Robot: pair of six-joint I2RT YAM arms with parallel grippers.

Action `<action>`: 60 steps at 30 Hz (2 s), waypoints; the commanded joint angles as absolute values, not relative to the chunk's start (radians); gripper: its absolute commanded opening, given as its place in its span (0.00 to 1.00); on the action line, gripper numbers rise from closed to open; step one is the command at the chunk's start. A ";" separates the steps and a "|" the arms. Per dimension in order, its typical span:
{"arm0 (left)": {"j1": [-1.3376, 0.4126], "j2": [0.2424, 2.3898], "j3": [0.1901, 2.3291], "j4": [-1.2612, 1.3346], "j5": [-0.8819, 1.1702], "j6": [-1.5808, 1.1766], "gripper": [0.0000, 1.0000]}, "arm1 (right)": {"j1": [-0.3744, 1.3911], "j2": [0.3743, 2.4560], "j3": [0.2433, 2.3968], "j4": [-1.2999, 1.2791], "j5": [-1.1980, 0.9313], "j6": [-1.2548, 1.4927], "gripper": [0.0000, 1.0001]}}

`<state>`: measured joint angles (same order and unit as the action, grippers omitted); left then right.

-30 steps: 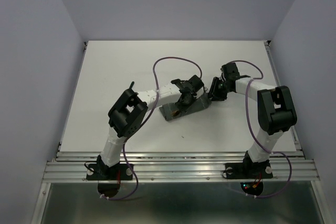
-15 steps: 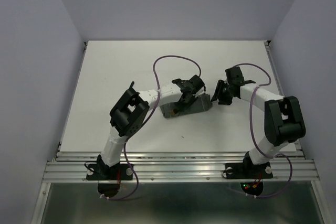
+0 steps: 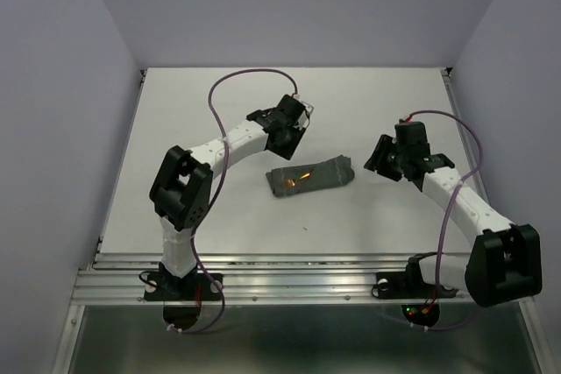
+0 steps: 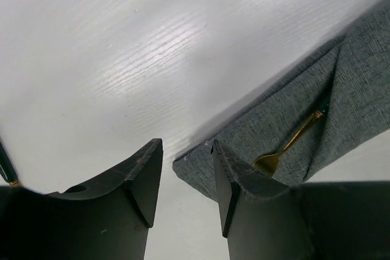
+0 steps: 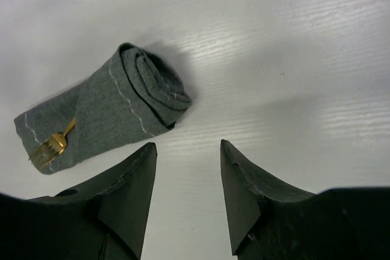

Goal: Fold the napkin into a case and place the utensils inside
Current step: Move the smaller rectangle-folded napkin to the center of the board.

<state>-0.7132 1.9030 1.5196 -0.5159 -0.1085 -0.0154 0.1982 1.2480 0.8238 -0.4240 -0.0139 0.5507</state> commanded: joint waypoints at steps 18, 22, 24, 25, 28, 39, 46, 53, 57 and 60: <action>-0.604 1.988 1.375 -0.381 0.092 -0.205 0.27 | 0.425 1.201 0.607 -0.293 -0.098 0.779 0.33; -0.606 1.915 1.272 -0.331 0.169 -0.253 0.25 | 0.425 1.307 0.646 -0.259 -0.063 0.782 0.32; -0.617 1.890 1.215 -0.311 0.198 -0.268 0.24 | 0.425 1.382 0.675 -0.258 -0.045 0.781 0.31; -0.630 1.864 1.198 -0.307 0.196 -0.281 0.24 | 0.425 1.406 0.704 -0.259 -0.028 0.773 0.31; -0.660 1.813 1.143 -0.304 0.190 -0.307 0.24 | 0.425 1.491 0.750 -0.253 -0.011 0.752 0.32; -0.707 1.634 1.087 -0.402 0.069 -0.385 0.30 | 0.393 1.687 0.988 -0.270 0.032 0.672 0.33; -0.744 1.592 1.201 -0.482 0.011 -0.425 0.34 | 0.383 1.588 0.925 -0.298 0.069 0.657 0.34; -0.859 1.784 1.380 -0.552 -0.078 -0.492 0.36 | 0.383 1.439 0.796 -0.324 0.077 0.684 0.36; -0.888 1.844 1.431 -0.560 -0.084 -0.497 0.38 | 0.383 1.385 0.769 -0.354 0.078 0.680 0.38; -0.910 1.876 1.457 -0.558 -0.072 -0.491 0.37 | 0.383 1.352 0.755 -0.373 0.077 0.680 0.38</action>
